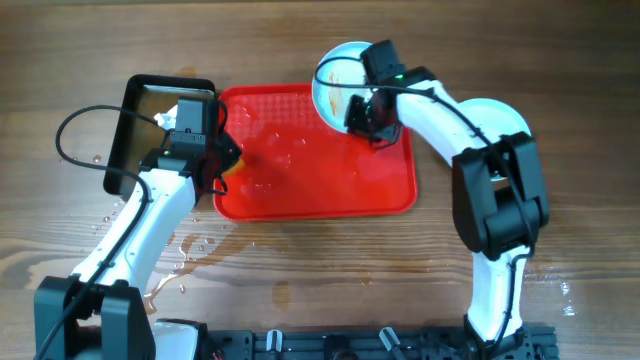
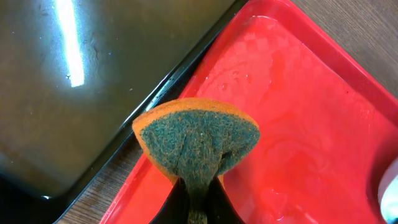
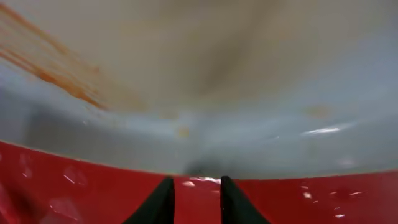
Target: Clean dirty plates on tray and stack at the side
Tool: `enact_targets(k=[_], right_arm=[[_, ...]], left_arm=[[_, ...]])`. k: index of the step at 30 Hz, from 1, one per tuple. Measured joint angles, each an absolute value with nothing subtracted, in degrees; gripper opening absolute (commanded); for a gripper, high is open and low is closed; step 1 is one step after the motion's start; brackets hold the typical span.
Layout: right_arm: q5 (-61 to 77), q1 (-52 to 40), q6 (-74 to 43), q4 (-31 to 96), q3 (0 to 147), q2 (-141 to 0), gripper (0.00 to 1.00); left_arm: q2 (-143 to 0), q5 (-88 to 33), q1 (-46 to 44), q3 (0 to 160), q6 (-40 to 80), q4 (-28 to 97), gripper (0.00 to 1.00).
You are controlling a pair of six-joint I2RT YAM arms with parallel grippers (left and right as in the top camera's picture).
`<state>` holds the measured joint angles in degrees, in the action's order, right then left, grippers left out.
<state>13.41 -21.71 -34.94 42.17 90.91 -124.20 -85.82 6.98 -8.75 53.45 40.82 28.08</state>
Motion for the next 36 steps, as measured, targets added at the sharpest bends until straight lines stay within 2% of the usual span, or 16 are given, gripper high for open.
enact_targets(k=[3,10,14,19,24,36], right_arm=[[13.5,-23.9,-35.0,43.4,90.9,-125.1,0.25],[16.8,-25.8,-33.8,46.5,91.0,-125.3,0.12],[17.9,-26.1,-32.5,47.6,91.0,-125.1,0.12],[16.5,-24.3,-31.8,46.8,91.0,-120.5,0.19],[10.3,-21.0,-30.7,40.7,92.5,-115.3,0.21],[4.4,-24.9,-25.6,41.6,93.0,-122.7,0.21]], left_arm=[[-85.8,7.0,-8.8,53.5,40.8,28.1,0.04],[-85.8,7.0,-8.8,53.5,40.8,28.1,0.04],[-85.8,7.0,-8.8,53.5,40.8,28.1,0.04],[-85.8,7.0,-8.8,53.5,40.8,28.2,0.04],[-85.8,7.0,-8.8,53.5,40.8,28.1,0.04],[-85.8,7.0,-8.8,53.5,40.8,27.6,0.04]])
